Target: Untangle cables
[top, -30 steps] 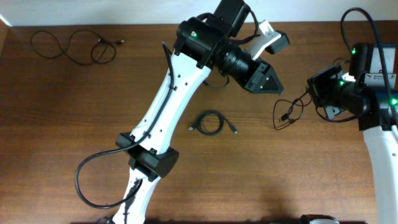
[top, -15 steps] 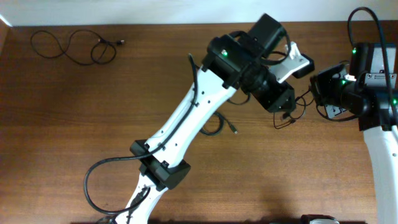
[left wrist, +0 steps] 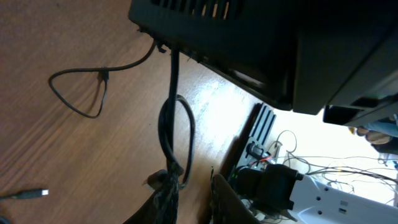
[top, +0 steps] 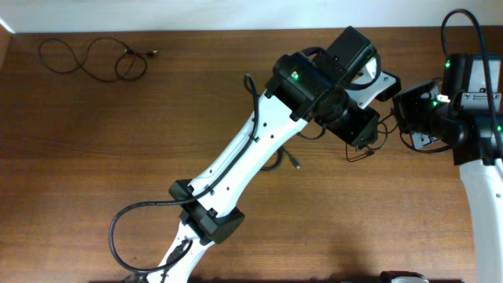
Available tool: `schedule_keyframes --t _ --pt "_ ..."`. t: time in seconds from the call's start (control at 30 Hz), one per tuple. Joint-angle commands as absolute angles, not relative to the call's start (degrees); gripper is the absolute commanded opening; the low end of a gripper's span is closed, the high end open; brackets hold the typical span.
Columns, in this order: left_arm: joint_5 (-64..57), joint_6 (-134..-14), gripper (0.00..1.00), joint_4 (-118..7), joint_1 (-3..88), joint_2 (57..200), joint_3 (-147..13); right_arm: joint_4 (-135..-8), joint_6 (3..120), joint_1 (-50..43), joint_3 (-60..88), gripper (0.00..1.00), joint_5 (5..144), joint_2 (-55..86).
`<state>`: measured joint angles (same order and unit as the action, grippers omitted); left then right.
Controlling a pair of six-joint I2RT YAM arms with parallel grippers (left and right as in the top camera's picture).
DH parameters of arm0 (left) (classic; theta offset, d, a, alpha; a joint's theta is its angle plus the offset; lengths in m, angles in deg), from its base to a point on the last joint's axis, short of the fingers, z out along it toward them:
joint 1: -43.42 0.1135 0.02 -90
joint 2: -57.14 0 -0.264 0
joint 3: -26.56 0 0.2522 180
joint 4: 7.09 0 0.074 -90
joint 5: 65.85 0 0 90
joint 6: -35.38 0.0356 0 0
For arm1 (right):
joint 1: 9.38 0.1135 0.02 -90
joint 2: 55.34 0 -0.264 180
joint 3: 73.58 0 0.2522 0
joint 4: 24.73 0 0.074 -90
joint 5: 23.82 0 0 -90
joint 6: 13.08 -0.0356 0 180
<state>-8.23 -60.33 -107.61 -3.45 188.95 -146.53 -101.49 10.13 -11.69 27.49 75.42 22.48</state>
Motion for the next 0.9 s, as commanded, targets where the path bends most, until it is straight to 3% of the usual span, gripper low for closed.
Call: schedule_keyframes --t 0.0,0.87 --pt "-9.5 -61.5 0.18 -107.7 -3.7 187.7 -147.5 -101.5 10.0 -12.0 27.6 0.04 74.5 21.3" --pt "-6.4 -65.9 0.17 -109.0 -3.9 191.8 -147.5 -101.7 10.0 -12.0 27.6 0.04 74.5 21.6"
